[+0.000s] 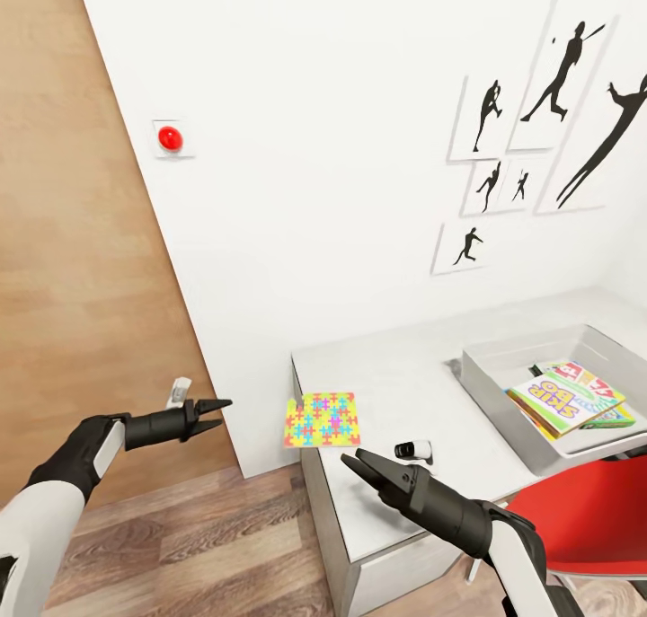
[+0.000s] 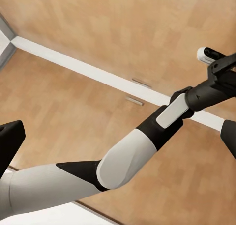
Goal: Put all the toys in the child's room - the three board games (two on the bed and one on the table), the two jigsaw puzzles on the table, and the tennis ball on the table - inside the toy box on the table in the child's room.
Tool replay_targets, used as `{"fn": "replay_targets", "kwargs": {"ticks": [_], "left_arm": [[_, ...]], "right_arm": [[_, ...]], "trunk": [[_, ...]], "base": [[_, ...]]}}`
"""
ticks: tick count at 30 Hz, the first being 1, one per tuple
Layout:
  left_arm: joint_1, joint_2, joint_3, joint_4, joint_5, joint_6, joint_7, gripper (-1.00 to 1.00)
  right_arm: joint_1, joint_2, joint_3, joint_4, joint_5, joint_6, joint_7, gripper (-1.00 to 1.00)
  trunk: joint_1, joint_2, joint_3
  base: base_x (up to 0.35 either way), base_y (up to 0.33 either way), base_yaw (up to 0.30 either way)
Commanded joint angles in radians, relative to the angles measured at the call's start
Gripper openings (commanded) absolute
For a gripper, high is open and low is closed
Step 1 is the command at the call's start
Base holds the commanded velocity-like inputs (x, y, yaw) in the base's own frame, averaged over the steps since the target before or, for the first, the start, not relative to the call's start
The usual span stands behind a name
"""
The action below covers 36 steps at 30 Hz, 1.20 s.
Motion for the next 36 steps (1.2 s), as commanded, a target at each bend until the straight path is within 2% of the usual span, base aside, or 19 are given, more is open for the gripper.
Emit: {"fn": "replay_targets", "kwargs": {"ticks": [1,9,18,36], "left_arm": [[-0.001,0.0,0.0,0.0,0.002,0.006,-0.01,1.0],[-0.001,-0.001,-0.002,0.0,0.001,0.007,-0.037,1.0],[-0.001,-0.016,-0.002,0.0,0.0,0.007,-0.05,1.0],[-0.001,-0.01,-0.006,0.0,0.002,0.008,-0.056,1.0]], "right_arm": [[-0.001,0.0,0.001,0.0,-0.003,0.004,0.0,1.0],[-0.001,0.0,0.001,0.0,-0.003,0.001,0.0,1.0],[-0.001,0.0,0.002,0.0,-0.003,0.0,0.0,1.0],[-0.001,0.0,0.002,0.0,-0.003,0.001,0.001,1.0]], "trunk": [[0.0,-0.001,-0.001],[0.0,-0.001,-0.001],[0.035,-0.064,-0.029],[0.104,-0.19,-0.086]], "base": [[0.0,0.0,0.0],[0.0,0.0,0.0],[0.0,0.0,0.0],[0.0,0.0,0.0]]}}
